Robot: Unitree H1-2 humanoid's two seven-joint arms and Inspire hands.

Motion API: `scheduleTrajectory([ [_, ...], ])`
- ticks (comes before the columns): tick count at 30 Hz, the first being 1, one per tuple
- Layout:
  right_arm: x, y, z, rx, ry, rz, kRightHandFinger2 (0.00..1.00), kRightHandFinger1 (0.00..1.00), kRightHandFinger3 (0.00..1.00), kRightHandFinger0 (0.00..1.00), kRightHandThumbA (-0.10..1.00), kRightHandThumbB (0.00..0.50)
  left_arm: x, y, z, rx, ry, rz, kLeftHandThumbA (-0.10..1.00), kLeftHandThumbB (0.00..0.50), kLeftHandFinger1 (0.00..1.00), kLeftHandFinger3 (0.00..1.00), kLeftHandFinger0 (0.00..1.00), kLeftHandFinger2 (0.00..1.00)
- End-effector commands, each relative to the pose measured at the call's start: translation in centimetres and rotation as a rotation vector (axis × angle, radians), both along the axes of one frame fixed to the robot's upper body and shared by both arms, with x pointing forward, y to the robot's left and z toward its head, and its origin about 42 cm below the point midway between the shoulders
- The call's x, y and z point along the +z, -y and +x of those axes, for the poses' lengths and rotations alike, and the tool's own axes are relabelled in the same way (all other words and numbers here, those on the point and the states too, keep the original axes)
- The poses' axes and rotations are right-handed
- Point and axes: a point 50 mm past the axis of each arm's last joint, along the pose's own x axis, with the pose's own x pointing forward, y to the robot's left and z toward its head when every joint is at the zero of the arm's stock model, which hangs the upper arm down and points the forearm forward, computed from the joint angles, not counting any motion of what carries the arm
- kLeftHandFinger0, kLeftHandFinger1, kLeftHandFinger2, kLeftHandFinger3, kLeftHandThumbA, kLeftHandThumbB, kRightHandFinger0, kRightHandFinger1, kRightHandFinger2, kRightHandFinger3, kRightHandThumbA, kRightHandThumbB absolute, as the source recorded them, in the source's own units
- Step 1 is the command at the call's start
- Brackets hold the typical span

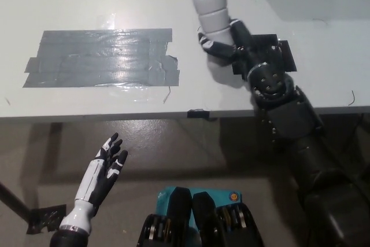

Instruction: A white bottle is kept in the middle of the desk infront of the robot and the robot picks it up with its right hand and passes it to a person

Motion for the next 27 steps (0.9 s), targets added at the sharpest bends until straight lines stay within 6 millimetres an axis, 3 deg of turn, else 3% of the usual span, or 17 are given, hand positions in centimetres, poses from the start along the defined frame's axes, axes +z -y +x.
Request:
scheduleTrajectory([
  [1,3.3,-1.9,1.1,0.036,0.025,-0.015,0.85,0.6,0.77,0.18,-0.1,0.198,1.7,-0.3,0.6,-0.007,0.073,-0.008,0.83,0.052,1.0,1.0,1.0,1.0],
  [3,2.5,-2.0,1.1,0.046,0.021,-0.036,0.82,0.59,0.73,0.15,-0.1,0.201,1.8,-0.2,0.7,-0.01,0.072,-0.01,0.83,0.065,1.0,1.0,1.0,1.0],
  [5,1.8,-1.9,1.2,0.039,-0.002,-0.089,0.83,0.61,0.73,0.18,-0.1,0.195,1.8,-0.1,0.7,-0.013,0.067,-0.016,0.83,0.063,1.0,1.0,1.0,1.0],
  [11,0.3,-1.3,1.3,0.005,-0.061,-0.14,0.98,0.72,0.87,0.28,-0.1,0.15,2.0,-0.2,0.7,-0.012,0.079,0.002,0.84,0.056,1.0,1.0,1.0,1.0],
  [17,-0.1,-0.7,1.4,-0.003,-0.073,-0.14,1.0,0.73,0.89,0.31,-0.1,0.145,1.9,-0.2,0.8,-0.008,0.075,-0.001,0.83,0.066,1.0,1.0,1.0,1.0],
  [25,0.9,-0.9,1.6,0.011,-0.04,-0.117,0.9,0.64,0.84,0.25,-0.1,0.177,1.7,-0.2,0.8,-0.007,0.066,0.01,0.84,0.068,1.0,1.0,1.0,1.0],
  [27,1.5,-0.9,1.8,0.022,-0.025,-0.068,0.83,0.6,0.73,0.22,-0.1,0.228,1.8,-0.1,0.8,-0.009,0.07,0.005,0.83,0.06,1.0,1.0,1.0,1.0],
])
